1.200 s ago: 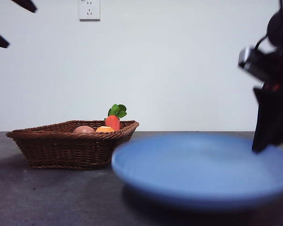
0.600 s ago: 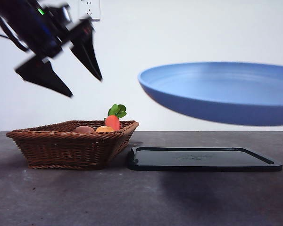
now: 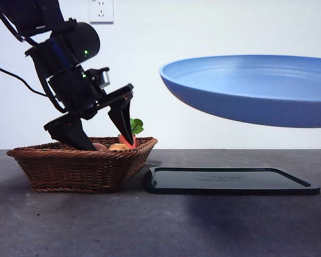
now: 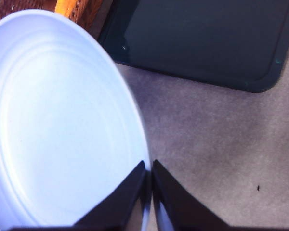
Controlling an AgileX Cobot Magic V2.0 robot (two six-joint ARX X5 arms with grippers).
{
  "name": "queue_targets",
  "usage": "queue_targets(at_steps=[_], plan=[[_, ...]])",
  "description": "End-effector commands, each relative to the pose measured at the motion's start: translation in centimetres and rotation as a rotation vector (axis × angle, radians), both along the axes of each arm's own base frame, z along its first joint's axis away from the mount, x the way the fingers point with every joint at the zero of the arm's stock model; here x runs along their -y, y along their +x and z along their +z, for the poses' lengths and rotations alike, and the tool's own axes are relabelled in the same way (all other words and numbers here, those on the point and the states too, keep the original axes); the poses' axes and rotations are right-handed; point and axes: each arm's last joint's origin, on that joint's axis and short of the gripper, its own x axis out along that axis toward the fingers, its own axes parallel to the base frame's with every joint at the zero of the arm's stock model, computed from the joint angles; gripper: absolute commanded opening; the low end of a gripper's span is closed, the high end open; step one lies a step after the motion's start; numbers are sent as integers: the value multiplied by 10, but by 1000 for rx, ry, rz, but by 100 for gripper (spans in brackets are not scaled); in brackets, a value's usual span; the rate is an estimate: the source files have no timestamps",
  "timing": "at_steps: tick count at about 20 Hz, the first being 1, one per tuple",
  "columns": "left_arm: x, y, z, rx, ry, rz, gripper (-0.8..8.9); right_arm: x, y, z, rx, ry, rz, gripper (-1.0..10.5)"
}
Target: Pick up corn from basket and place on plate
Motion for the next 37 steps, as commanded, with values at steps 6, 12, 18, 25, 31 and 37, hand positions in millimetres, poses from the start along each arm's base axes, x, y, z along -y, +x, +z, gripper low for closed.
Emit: queue_targets(at_steps=[6, 12, 18, 25, 31, 37], plan=[[5, 9, -15, -26, 20, 14, 372, 0, 1, 7, 19, 15, -5, 3], [5, 8, -16, -37, 23, 13, 187, 0, 1, 7, 20, 15, -5, 3], [3, 8, -12, -53, -20, 2, 153, 0, 2, 7, 19, 16, -6, 3], [-6, -6, 38, 41, -133, -20, 153, -2, 15, -2, -42, -7, -24, 3], [-3, -41, 92, 105, -279, -159, 153, -9, 64, -34, -180, 14, -67, 3], [50, -67, 77, 38, -255, -372, 153, -16, 97, -64, -293, 108, -97, 3]])
